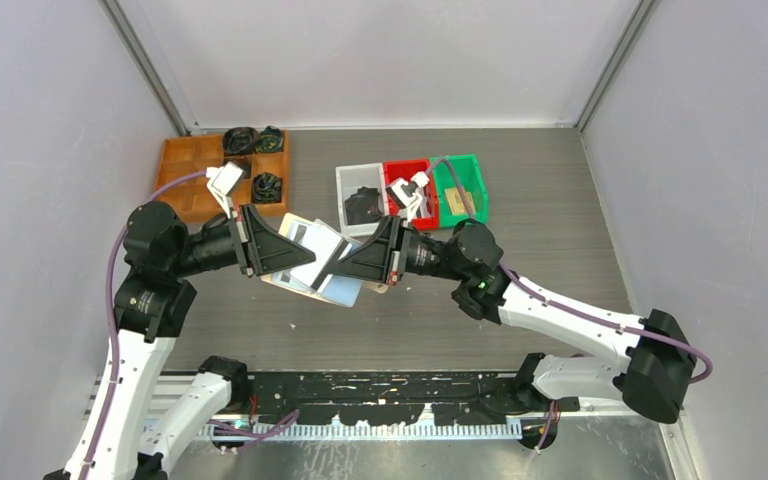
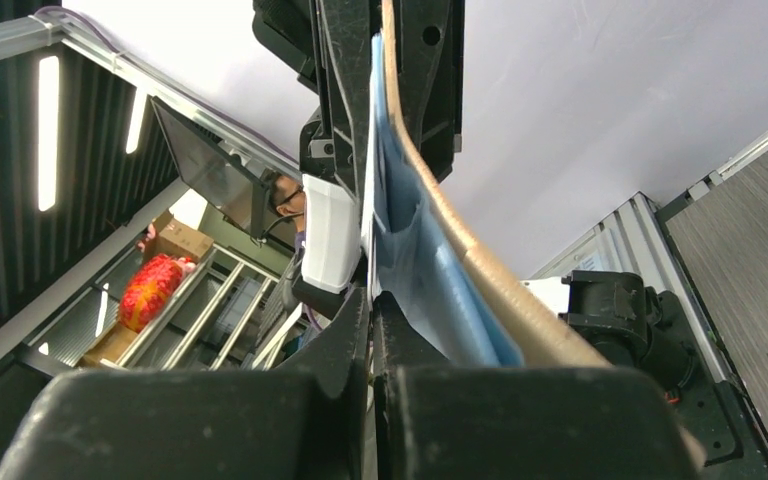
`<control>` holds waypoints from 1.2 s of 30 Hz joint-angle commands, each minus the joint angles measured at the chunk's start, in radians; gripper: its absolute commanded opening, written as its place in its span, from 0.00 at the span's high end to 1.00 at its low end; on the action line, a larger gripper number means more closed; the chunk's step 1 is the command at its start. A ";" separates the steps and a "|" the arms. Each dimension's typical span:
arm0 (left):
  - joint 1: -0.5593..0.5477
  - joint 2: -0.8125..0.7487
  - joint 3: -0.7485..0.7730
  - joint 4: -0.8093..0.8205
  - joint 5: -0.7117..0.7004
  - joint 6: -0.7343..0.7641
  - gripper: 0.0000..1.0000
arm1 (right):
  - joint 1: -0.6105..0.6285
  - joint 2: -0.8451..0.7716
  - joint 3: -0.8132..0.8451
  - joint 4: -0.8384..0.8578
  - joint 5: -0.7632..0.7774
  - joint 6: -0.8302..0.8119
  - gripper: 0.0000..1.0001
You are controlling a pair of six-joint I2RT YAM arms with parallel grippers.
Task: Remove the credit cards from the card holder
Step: Remove the credit card from the card holder, then place the credit card in the storage box.
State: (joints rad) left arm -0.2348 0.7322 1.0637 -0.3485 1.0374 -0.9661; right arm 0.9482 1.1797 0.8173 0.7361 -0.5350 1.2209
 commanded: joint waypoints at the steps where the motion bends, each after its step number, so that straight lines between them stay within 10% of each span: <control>1: 0.008 -0.005 0.047 0.063 0.007 -0.008 0.93 | -0.001 -0.066 -0.006 0.026 -0.019 -0.029 0.99; 15: 0.009 -0.004 0.075 0.042 0.001 0.054 1.00 | -0.024 -0.155 -0.014 -0.170 -0.060 -0.115 0.99; 23: 0.009 0.022 0.272 -0.375 -0.269 0.590 1.00 | -0.243 -0.251 0.040 -0.531 -0.162 -0.229 0.99; 36: 0.009 -0.007 0.289 -0.488 -0.202 0.708 1.00 | -0.569 0.163 0.344 -0.986 -0.179 -0.526 0.99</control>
State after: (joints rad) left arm -0.2287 0.7288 1.3273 -0.8230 0.7872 -0.3004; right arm 0.4477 1.2709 1.0725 -0.1341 -0.7334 0.8013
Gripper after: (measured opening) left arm 0.113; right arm 0.064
